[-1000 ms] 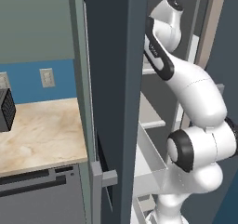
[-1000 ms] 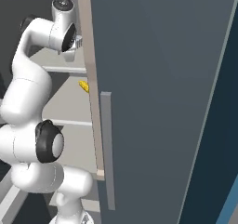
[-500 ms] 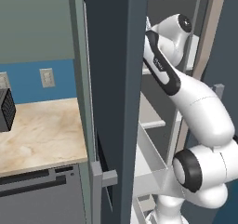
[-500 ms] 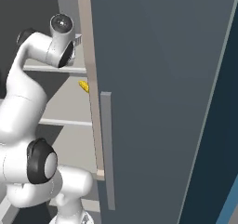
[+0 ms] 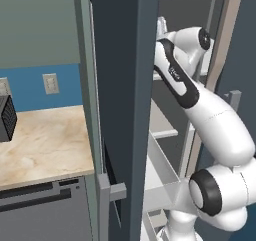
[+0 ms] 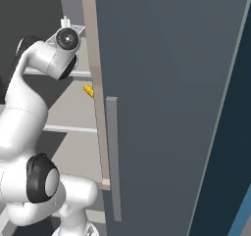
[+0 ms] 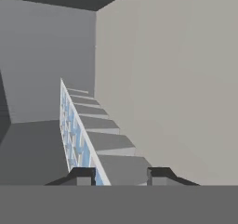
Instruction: Open the freezer door, pick up the ice cube tray from the freezer, and place it on the dining counter.
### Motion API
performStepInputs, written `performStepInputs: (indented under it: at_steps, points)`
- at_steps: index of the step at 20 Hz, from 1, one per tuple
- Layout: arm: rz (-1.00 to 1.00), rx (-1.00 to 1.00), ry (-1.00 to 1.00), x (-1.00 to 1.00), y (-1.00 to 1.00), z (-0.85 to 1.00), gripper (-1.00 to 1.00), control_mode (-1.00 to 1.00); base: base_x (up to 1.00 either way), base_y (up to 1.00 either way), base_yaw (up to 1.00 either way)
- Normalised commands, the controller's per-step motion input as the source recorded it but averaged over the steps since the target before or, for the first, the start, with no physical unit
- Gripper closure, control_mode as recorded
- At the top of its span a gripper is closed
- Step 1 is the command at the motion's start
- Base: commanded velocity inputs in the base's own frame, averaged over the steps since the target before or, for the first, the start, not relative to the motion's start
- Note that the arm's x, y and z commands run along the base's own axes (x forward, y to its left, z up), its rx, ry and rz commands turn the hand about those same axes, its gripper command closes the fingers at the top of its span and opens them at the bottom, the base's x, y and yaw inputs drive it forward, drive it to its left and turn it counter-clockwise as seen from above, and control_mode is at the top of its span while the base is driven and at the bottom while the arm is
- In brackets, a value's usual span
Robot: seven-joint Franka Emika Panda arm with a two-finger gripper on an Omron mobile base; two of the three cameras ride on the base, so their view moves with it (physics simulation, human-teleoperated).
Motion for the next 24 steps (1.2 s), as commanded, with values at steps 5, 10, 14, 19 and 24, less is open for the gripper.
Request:
performStepInputs:
  at_steps: [5, 10, 14, 19, 24]
  points:
    - [-0.01, 0.04, 0.0, -0.64, -0.08, 0.24, 1.0, -1.0, 0.0, 0.0, 0.0]
    - [-0.04, 0.02, 0.04, -0.94, -0.28, 0.27, 1.0, -1.0, 0.0, 0.0, 0.0]
    - [-0.04, 0.02, 0.08, -0.95, -0.31, 0.25, 1.0, -1.0, 0.0, 0.0, 0.0]
    - [-0.01, 0.0, 0.15, -0.87, -0.2, 0.22, 1.0, -1.0, 0.0, 0.0, 0.0]
    - [0.0, 0.0, 0.13, -0.73, -0.01, 0.09, 1.0, -1.0, 0.0, 0.0, 0.0]
